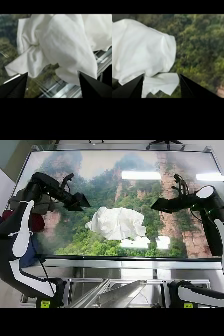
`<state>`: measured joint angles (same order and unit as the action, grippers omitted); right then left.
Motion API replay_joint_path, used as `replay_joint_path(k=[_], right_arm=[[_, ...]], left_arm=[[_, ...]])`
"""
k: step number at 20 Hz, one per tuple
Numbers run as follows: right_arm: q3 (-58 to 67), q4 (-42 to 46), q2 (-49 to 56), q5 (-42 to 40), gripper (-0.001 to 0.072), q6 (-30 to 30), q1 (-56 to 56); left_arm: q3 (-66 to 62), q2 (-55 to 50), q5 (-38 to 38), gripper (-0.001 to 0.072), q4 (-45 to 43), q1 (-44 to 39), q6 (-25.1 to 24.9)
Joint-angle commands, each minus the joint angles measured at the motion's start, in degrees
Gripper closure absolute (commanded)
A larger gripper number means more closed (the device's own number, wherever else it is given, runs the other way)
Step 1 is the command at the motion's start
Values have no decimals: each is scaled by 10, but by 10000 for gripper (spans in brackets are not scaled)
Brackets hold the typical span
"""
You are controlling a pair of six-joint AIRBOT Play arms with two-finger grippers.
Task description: Fold the shirts.
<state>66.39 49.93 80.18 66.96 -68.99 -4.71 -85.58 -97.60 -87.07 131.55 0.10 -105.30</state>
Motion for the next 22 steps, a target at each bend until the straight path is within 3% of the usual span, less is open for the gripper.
replay_joint_path(k=[1, 5, 10, 12, 13, 14, 15, 16, 21, 22], right_arm=[[-79, -1, -2, 9, 210, 14, -16], [-173, -8, 6, -36, 210, 39, 19], [-185, -52, 38, -87, 211, 82, 81], [-184, -57, 47, -107, 253, 82, 94], [-184, -61, 49, -111, 471, 92, 96], [-184, -68, 48, -110, 582, 104, 95], [-183, -76, 47, -110, 632, 108, 95], [-183, -78, 43, -104, 693, 110, 95], [-169, -77, -22, -86, 692, 120, 94], [-167, -75, -33, -99, 635, 120, 94]], left_arm=[[125, 20, 51, 21, 0, -9, -25], [224, 18, 133, 21, 6, -53, -49], [238, 19, 214, 43, 9, -92, -52], [238, 19, 216, 354, 23, -95, -59], [238, 20, 215, 457, 23, -94, -59], [238, 21, 215, 567, 21, -93, -59], [238, 24, 215, 653, 22, -91, -59], [238, 31, 216, 693, 21, -91, -59], [238, 128, 250, 694, 17, -91, -67], [238, 145, 252, 694, 11, -90, -68]])
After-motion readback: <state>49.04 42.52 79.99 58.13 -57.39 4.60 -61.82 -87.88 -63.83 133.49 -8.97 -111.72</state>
